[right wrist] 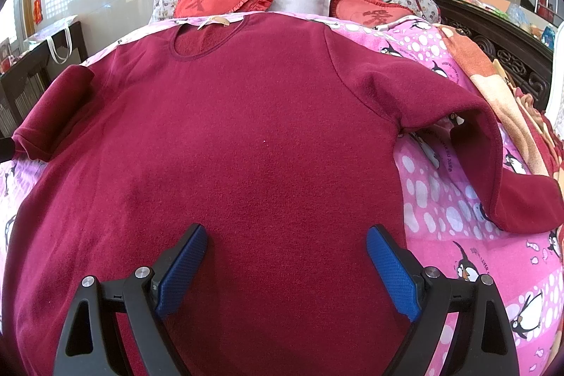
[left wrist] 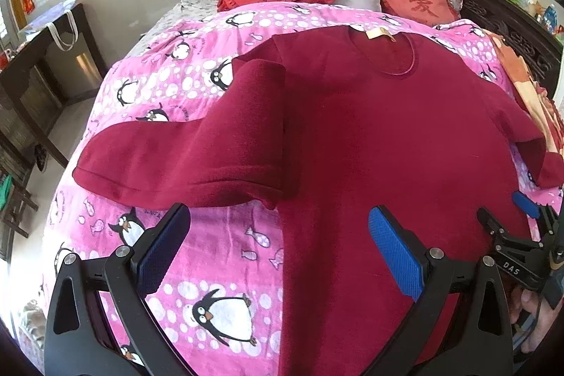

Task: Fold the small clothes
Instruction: 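Grasp the sweater side edge with the left tool and lift it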

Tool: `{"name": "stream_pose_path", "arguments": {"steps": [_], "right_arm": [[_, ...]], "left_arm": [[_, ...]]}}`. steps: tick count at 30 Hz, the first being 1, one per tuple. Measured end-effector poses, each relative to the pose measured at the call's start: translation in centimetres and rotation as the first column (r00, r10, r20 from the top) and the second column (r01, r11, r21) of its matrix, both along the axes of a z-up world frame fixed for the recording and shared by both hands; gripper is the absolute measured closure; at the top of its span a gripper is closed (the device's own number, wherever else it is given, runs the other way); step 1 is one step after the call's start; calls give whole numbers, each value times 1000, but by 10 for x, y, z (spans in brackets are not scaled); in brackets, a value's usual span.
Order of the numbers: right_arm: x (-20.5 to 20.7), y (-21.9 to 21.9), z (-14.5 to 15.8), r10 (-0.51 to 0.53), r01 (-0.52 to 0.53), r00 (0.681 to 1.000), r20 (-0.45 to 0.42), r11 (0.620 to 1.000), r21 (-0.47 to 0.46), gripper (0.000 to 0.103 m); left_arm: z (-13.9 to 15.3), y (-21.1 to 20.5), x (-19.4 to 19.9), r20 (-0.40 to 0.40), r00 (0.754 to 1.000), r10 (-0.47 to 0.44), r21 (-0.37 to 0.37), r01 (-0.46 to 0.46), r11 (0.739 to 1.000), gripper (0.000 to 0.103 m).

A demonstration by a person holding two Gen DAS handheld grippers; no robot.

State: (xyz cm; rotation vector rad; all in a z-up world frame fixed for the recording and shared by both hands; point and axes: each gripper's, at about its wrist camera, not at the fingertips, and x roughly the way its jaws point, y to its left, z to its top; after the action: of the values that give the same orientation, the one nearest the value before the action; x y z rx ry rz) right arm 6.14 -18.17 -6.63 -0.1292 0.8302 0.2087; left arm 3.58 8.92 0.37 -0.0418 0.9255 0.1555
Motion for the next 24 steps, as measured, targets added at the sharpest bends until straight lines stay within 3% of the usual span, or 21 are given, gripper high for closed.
{"name": "stream_pose_path", "arguments": {"steps": [3, 5, 7, 9, 13, 16, 18, 19, 21, 22, 24], "right_arm": [[0, 0, 0, 0, 0, 1000, 0, 1000, -2, 12], [0, 0, 0, 0, 0, 1000, -1, 1000, -3, 12], [0, 0, 0, 0, 0, 1000, -1, 1000, -4, 12], [0, 0, 0, -1, 1, 1000, -3, 1000, -7, 12], [0, -1, -1, 0, 0, 1000, -2, 1000, -8, 12], [0, -1, -1, 0, 0, 1000, -3, 1000, -9, 12], [0, -2, -1, 0, 0, 1000, -2, 1000, -9, 12], [0, -2, -1, 0, 0, 1000, -3, 1000, -9, 12], [0, 0, 0, 0, 0, 1000, -3, 1000, -10, 12], [0, 0, 0, 0, 0, 1000, -3, 1000, -11, 12], [0, -1, -1, 0, 0, 1000, -3, 1000, -9, 12]], "left_arm": [[-1, 2, -1, 15, 1000, 0, 9, 0, 1000, 1], [0, 13, -4, 47, 999, 10, -26, -9, 1000, 1], [1, 39, -4, 77, 997, 27, -144, -15, 989, 1], [4, 77, -3, 91, 992, 90, -265, -63, 962, 1], [11, 164, -7, 103, 968, 227, -396, -169, 903, 1], [5, 241, -18, 70, 937, 342, -521, -258, 814, 1], [-6, 284, -26, 40, 913, 405, -604, -301, 738, 1], [-16, 304, -28, 6, 906, 424, -654, -317, 687, 1], [-31, 323, -28, -43, 903, 427, -720, -324, 613, 4], [-44, 331, -27, -79, 904, 421, -775, -321, 544, 7], [-57, 335, -24, -107, 904, 414, -821, -315, 477, 9]]}}
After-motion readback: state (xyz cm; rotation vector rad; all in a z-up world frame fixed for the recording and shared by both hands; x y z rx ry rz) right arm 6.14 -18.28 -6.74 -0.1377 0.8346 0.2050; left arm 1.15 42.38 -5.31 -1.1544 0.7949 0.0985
